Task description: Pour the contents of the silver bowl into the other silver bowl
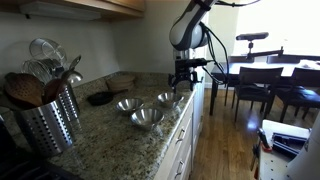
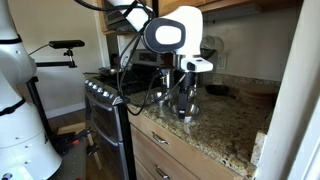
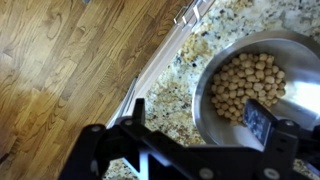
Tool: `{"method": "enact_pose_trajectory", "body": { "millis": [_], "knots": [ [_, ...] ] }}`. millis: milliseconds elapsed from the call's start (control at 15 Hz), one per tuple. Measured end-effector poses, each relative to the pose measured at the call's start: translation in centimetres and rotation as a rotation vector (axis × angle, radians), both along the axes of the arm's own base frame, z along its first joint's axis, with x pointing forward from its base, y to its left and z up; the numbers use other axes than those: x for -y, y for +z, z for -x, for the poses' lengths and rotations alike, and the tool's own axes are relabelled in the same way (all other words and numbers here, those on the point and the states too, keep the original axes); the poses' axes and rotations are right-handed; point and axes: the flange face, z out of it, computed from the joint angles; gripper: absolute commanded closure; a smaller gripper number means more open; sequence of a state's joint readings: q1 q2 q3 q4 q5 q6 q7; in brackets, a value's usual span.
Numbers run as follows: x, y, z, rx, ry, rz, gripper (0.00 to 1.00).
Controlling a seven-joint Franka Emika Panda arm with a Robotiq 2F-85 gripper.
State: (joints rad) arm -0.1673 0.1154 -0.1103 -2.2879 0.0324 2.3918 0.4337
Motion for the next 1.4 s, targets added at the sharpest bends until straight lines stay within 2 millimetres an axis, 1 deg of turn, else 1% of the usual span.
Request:
{"method": "enact_pose_trajectory", "body": {
  "millis": [133,333,600,867,1200,1400],
  "knots": [
    [0.0,-0.2,-0.6,0.000,0.003,0.002,0.00],
    [-0.1,-1.0,-1.1,-0.010,0.008,0.002,0.00],
    [-0.1,-2.3,-1.4,-0.030,0.009,0.000,0.00],
    [0.5,-3.3,-1.4,-0.039,-0.008,-0.003,0.00],
    [1.0,-3.7,-1.5,-0.029,-0.038,-0.015,0.00],
    [1.1,-4.0,-1.8,-0.025,-0.051,-0.024,0.00]
  ]
}}
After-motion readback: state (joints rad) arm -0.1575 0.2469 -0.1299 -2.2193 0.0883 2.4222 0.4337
